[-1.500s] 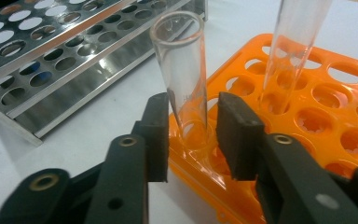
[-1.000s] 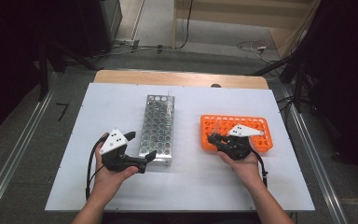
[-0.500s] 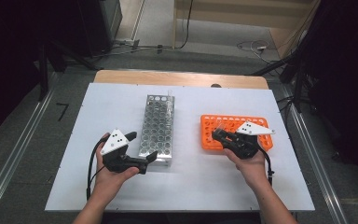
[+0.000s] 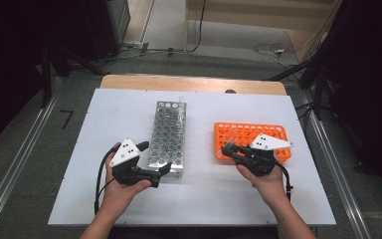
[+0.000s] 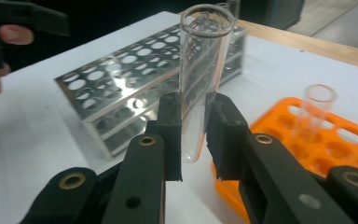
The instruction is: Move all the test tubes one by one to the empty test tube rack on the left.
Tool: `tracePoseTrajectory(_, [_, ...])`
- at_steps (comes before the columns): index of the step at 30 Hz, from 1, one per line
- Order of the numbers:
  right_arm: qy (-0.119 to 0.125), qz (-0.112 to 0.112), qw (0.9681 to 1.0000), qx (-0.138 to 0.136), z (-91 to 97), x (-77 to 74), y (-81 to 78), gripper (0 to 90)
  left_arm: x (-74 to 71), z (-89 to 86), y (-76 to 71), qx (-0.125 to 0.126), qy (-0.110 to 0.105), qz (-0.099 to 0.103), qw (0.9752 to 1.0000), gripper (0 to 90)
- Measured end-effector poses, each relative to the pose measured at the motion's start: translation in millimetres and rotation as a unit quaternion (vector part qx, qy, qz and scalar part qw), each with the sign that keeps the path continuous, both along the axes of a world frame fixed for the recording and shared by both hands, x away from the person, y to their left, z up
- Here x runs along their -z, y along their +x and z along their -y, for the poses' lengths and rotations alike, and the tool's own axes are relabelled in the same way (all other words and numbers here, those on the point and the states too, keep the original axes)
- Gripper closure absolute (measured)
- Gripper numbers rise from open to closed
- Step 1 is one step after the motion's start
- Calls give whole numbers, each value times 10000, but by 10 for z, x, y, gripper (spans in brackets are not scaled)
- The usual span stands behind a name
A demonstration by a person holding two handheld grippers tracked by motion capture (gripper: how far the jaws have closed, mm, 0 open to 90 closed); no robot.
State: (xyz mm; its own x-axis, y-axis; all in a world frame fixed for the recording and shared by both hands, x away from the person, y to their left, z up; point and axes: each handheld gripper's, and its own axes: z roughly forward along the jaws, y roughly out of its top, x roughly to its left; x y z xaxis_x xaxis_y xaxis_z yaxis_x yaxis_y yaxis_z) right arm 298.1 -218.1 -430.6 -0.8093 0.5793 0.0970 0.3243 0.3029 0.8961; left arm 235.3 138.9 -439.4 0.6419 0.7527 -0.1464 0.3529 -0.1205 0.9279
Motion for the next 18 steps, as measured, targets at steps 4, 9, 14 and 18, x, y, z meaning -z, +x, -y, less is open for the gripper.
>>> tracePoseTrajectory(4, [-17,-9,9998,-212,-86,-12,-68,735,-13,33,-12,52,7,25,10000,0])
tracePoseTrajectory(9, [-105,0,9989,-454,-202,-14,-154,734,-29,80,-30,128,10,30,9999,0])
tracePoseTrajectory(14, [-156,-28,9974,-703,-311,-14,-230,734,-49,129,-51,214,-20,57,9998,0])
tracePoseTrajectory(18, [-183,-56,9963,-834,-379,-16,-279,734,-67,174,-71,305,-12,78,9995,0])
